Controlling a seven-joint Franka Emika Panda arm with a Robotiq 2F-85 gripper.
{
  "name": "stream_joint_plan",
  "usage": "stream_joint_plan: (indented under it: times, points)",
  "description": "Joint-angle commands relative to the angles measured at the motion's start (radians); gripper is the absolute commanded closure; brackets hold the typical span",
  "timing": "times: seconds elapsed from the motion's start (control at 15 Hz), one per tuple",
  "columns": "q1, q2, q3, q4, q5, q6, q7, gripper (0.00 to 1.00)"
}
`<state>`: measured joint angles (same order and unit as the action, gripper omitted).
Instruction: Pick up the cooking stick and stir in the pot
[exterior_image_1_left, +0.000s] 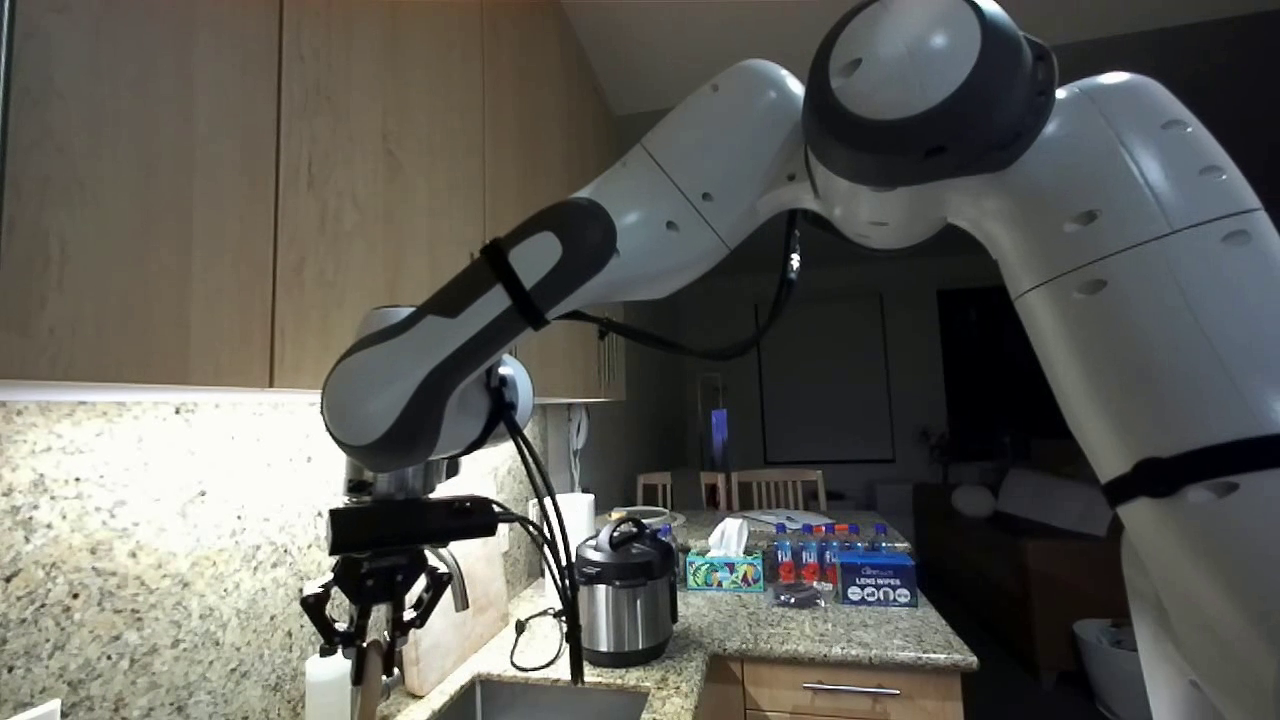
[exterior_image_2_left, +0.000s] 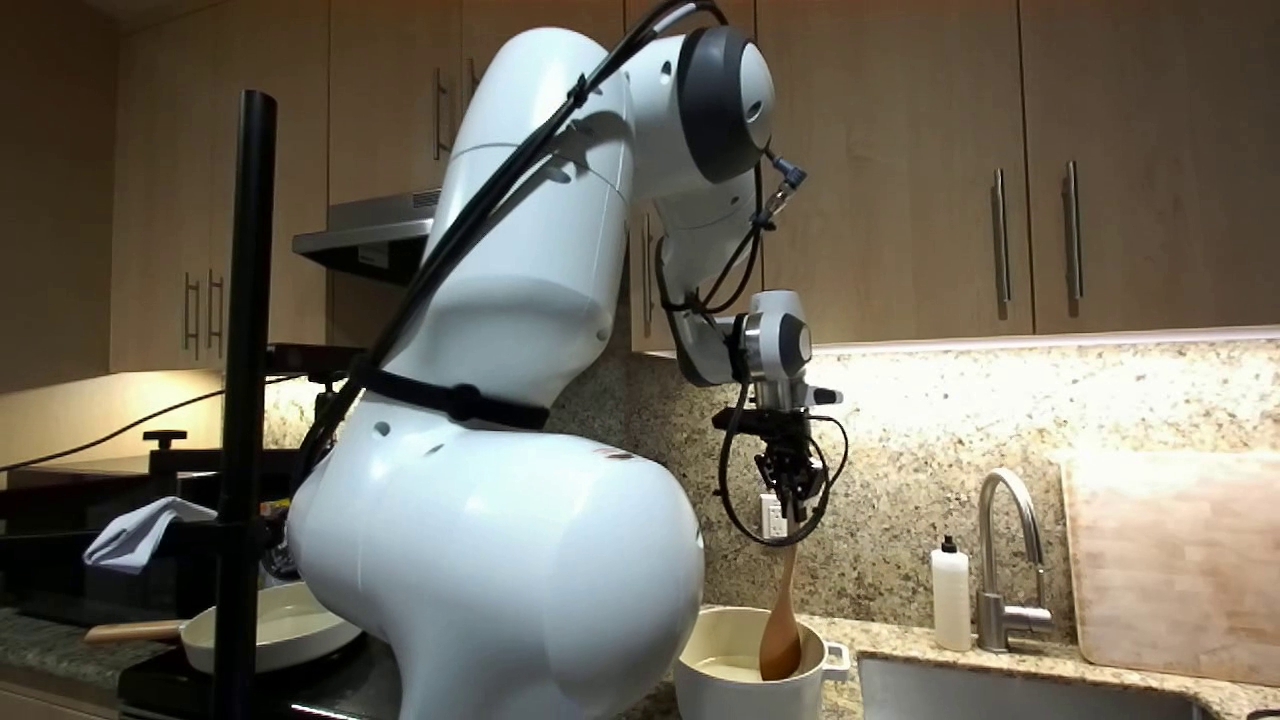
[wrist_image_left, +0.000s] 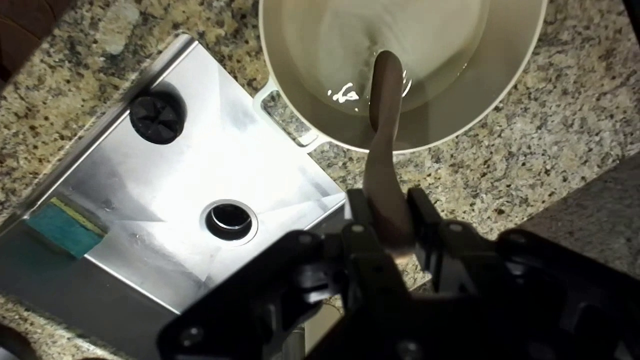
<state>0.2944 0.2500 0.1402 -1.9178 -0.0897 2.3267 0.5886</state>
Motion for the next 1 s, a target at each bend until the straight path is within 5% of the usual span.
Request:
stream_joint_plan:
  times: [0.0,0.33,0.93]
  points:
    - [0.033,-0.006,-0.014,-0.049,-0.036,0.112,0.131,0.9]
    - [0.067,0.008,-0.025,-0.092,-0.08,0.204,0.259,0.9]
    - [0.057,0.023,-0.003,-0.086,-0.042,0.202,0.201,0.9]
